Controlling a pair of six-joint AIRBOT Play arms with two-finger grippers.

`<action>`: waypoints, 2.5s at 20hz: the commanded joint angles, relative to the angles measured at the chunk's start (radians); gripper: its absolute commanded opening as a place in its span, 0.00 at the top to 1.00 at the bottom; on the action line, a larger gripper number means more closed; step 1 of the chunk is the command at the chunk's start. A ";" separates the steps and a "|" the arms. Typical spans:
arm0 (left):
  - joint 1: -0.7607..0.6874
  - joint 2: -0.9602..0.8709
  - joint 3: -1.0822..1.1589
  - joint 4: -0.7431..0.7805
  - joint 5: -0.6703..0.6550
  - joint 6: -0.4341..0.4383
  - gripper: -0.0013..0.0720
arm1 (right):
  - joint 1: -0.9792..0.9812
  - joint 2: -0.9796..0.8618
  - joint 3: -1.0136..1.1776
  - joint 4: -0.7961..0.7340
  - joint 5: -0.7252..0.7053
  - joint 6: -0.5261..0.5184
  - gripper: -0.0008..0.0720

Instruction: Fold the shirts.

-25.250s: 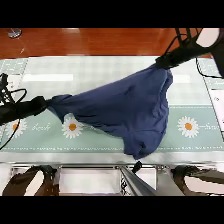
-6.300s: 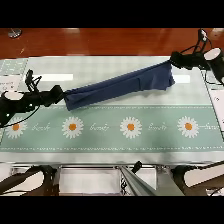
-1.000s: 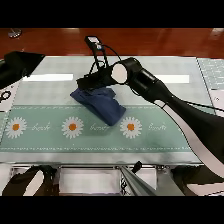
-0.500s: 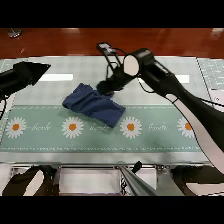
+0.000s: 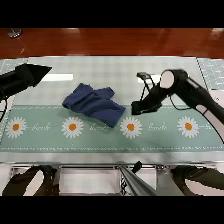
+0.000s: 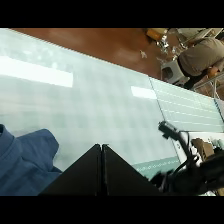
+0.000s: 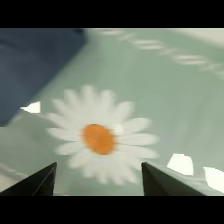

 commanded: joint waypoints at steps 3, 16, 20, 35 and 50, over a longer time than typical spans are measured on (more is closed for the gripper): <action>0.001 0.001 0.000 0.011 -0.035 0.000 0.95 | 0.037 0.037 -0.260 0.528 -0.425 -0.078 0.15; 0.001 0.000 0.000 0.011 -0.044 0.001 0.95 | 0.132 -0.077 -0.202 0.626 -0.661 -0.092 0.96; 0.001 -0.001 0.000 0.012 -0.042 0.012 0.95 | -0.021 0.047 -0.039 0.457 -0.515 -0.109 0.96; 0.001 -0.093 -0.001 0.011 -0.041 0.061 0.95 | -0.932 0.423 0.621 -0.047 0.315 0.058 0.96; 0.001 -0.093 0.000 0.011 -0.016 0.060 0.95 | -1.123 0.343 0.620 0.052 0.473 -0.043 0.96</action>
